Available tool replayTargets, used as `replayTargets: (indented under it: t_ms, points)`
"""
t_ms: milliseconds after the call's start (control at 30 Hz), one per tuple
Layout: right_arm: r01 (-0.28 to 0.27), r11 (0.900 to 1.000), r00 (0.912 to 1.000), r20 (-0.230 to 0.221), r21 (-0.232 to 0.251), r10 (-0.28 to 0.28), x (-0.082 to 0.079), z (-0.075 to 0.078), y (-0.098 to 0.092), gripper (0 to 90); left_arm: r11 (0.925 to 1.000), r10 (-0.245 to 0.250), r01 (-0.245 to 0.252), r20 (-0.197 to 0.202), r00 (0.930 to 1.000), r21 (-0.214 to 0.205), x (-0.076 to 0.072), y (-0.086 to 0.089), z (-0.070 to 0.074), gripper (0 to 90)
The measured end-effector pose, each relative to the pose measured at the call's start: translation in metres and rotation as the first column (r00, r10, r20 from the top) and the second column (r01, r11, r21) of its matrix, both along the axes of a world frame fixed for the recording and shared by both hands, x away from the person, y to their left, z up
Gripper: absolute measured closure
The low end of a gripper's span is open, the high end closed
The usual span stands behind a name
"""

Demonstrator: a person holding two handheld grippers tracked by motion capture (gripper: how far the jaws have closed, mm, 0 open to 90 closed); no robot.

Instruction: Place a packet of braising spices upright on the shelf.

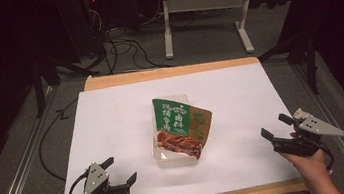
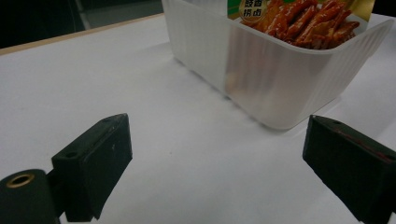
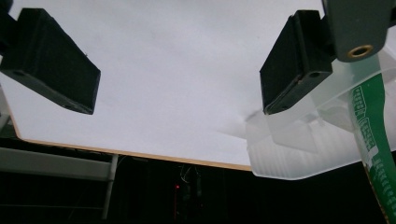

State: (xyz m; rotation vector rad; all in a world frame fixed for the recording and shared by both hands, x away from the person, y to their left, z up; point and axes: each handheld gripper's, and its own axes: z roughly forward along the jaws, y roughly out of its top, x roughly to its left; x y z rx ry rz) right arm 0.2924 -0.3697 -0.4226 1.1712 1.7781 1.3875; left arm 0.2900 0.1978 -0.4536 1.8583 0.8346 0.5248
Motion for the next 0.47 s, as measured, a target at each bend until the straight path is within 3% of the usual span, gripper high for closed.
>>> replayTargets:
  t_ms: [167,467]
  points:
    - [-0.018,0.9997,0.9997,-0.016,-0.015,0.017,0.0028,-0.0043,0.0034,12.6,0.9999,0.010,-0.010,-0.003,0.9999,-0.002,-0.0006,0.0002,-0.0008,8.7]
    - [-0.001,1.0000,0.9998,-0.021,-0.006,0.001,0.0041,-0.0052,0.0023,12.8,0.9999,0.011,-0.011,-0.003,0.9999,-0.007,-0.0015,0.0031,0.0000,8.9]
